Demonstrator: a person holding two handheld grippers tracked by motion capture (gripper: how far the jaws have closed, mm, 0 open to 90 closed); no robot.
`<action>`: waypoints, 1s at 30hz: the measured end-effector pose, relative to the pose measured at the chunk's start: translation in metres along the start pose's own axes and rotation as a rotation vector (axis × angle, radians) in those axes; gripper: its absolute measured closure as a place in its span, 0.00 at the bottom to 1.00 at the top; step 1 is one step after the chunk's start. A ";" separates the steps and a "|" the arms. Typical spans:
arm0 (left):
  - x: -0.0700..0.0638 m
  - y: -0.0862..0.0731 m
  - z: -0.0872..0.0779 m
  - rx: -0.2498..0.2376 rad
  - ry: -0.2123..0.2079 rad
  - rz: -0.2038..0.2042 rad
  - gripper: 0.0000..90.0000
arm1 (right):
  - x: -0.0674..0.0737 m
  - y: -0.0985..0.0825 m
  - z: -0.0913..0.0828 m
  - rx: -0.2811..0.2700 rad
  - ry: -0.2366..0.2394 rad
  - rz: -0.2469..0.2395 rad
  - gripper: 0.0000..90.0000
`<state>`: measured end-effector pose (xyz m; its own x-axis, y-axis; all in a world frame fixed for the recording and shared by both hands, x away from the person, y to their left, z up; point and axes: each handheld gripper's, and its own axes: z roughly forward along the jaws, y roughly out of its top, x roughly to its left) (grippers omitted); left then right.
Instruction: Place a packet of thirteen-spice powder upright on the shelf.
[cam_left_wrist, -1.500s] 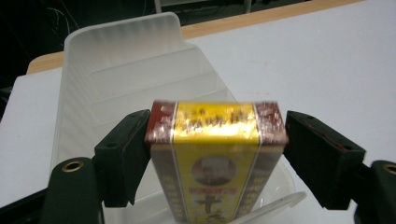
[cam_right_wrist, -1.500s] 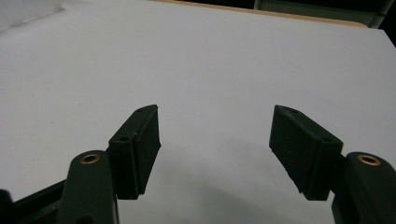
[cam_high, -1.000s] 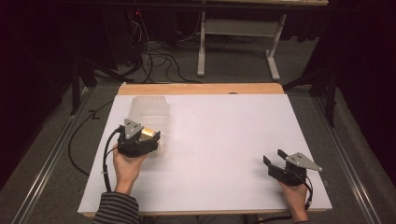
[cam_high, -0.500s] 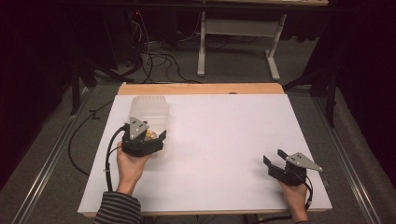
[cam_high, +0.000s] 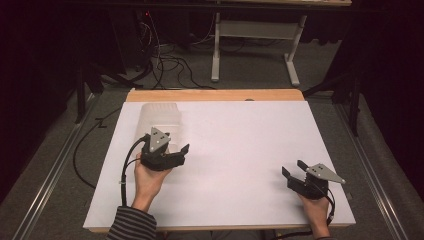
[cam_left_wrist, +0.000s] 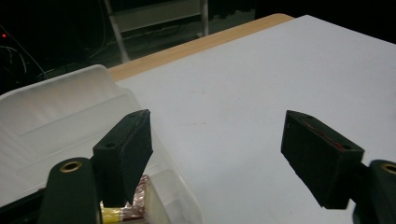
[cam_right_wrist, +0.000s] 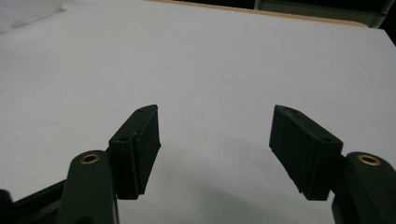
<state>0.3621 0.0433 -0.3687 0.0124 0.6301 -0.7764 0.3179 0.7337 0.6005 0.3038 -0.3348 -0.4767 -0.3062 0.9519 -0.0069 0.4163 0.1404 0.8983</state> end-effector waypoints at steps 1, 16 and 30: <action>-0.001 -0.001 -0.001 0.006 0.001 -0.004 0.28 | 0.000 0.000 0.000 0.001 0.001 0.000 0.38; -0.005 -0.014 -0.007 0.055 -0.030 0.001 0.29 | 0.000 0.000 0.000 0.002 -0.002 -0.002 0.38; -0.007 -0.030 -0.011 0.096 -0.031 -0.015 0.29 | 0.000 0.000 0.000 0.002 -0.001 -0.003 0.38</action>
<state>0.3420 0.0195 -0.3797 0.0360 0.6103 -0.7914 0.4077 0.7140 0.5692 0.3036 -0.3343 -0.4766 -0.3061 0.9520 -0.0099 0.4175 0.1436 0.8972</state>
